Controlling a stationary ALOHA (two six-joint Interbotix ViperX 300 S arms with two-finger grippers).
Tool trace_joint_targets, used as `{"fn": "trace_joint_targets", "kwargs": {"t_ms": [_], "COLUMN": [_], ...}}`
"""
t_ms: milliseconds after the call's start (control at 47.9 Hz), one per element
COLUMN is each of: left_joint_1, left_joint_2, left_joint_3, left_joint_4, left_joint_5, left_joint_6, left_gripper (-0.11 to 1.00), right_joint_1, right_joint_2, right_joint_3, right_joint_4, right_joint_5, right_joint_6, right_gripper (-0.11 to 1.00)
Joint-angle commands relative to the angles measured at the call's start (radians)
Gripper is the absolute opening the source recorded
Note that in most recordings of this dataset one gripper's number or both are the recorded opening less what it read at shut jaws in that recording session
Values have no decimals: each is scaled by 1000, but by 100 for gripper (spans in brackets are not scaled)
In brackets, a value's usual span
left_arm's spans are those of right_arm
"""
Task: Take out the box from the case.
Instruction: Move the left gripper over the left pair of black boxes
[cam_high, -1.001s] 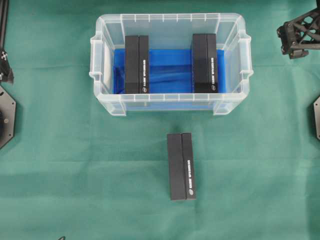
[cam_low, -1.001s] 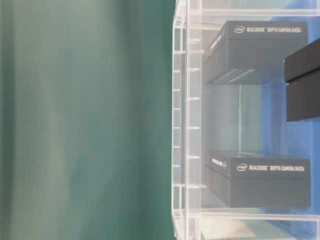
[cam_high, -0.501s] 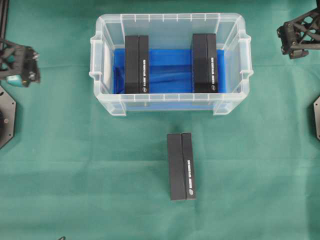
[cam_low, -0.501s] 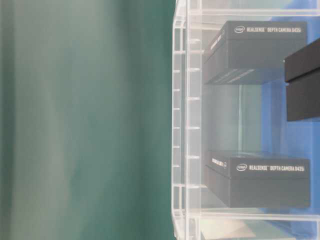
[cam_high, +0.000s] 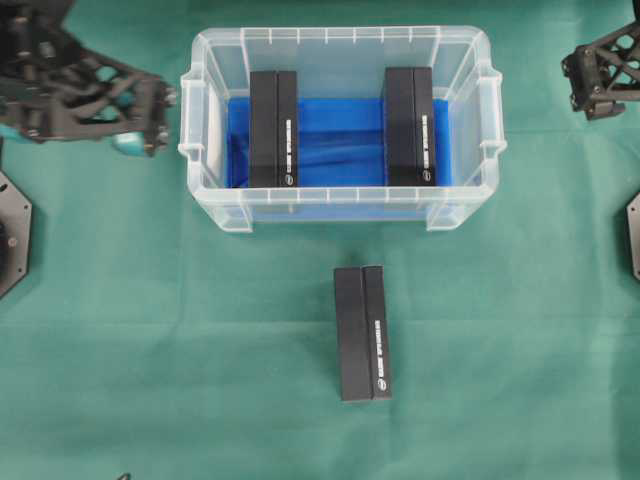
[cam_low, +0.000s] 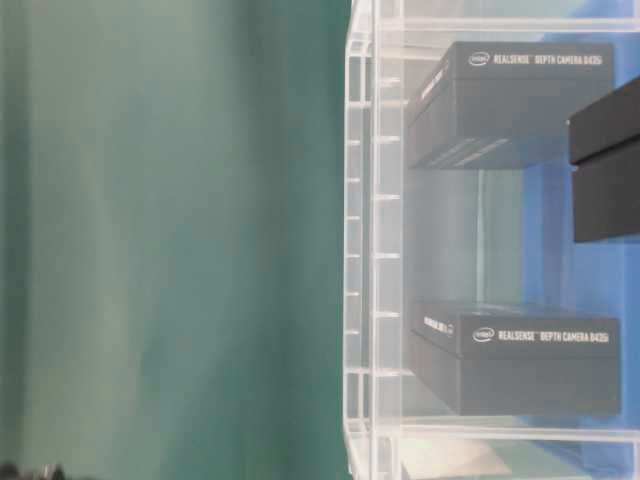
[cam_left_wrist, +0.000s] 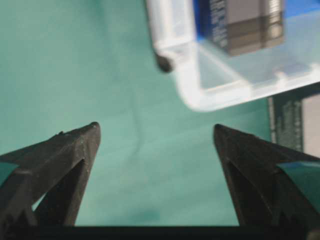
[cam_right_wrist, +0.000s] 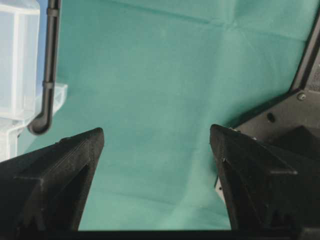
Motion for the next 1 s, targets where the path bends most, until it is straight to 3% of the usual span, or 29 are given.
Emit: {"fn": "trace_joint_targets", "kwargs": {"t_ms": [0,521,980], "left_joint_1": [11,15,8], "left_joint_2": [37,259,344], "left_joint_3": [-64,-308,-394], "left_joint_4": [5,5,5], "left_joint_5": [-11,-12,5], "left_joint_6": [11,46,38], "left_gripper": [94,94,94], "right_joint_1": [3,23,29], "right_joint_2": [-11,-14,-14], "right_joint_3": [-9,-8,-5], "right_joint_4": [5,11,11], "right_joint_5": [-3,-40,-41], "right_joint_6": [-2,2,0], "right_gripper": [84,84,83]}}
